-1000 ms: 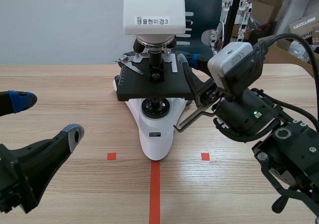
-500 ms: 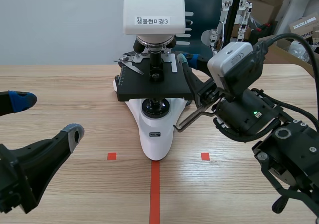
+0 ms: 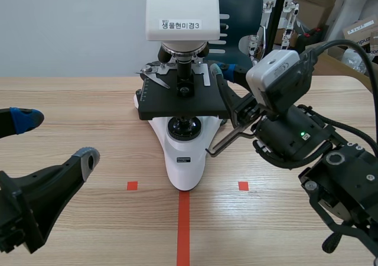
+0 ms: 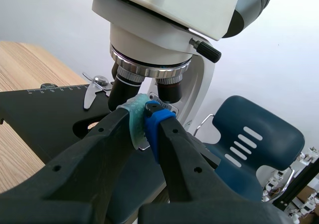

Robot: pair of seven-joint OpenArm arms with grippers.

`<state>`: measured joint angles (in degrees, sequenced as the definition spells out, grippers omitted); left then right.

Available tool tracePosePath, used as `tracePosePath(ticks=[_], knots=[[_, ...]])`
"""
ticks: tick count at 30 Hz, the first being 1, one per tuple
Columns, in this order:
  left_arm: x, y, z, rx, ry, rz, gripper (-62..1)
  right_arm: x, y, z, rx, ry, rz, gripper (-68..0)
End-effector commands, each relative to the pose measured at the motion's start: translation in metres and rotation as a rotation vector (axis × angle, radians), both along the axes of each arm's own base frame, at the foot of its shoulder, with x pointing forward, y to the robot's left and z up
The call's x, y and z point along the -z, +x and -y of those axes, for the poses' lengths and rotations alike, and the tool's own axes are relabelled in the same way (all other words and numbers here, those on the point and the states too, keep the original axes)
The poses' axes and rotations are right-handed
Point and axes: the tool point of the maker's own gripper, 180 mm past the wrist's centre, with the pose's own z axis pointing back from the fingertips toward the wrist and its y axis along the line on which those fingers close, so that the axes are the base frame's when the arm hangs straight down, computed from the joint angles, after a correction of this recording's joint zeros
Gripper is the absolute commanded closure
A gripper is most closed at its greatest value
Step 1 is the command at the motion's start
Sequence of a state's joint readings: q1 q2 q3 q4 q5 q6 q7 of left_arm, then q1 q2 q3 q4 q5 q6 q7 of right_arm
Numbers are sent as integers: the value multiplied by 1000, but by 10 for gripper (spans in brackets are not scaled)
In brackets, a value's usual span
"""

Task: Point at the revolving nosepiece

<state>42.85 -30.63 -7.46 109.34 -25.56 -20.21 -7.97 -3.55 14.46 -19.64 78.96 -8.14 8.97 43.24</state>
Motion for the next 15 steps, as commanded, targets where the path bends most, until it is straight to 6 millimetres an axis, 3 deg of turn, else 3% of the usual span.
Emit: tracePosePath(ticks=[1, 3, 5, 10, 11, 15], knots=[[-7, 1, 3, 1, -29, 19, -623, -11, 1, 1, -1, 22, 33, -7], [-7, 1, 3, 1, -29, 19, -623, -11, 1, 1, -2, 21, 32, -13], [-7, 1, 3, 1, -29, 19, -623, -10, 1, 2, -2, 18, 31, -93], [-7, 1, 3, 1, -29, 19, -623, -15, -16, 2, -43, 56, 75, -486], [-7, 1, 3, 1, -29, 19, -623, -15, -20, 3, -54, 62, 83, -540], [-7, 1, 3, 1, -29, 19, -623, -12, -31, 13, -56, 56, 51, -574]])
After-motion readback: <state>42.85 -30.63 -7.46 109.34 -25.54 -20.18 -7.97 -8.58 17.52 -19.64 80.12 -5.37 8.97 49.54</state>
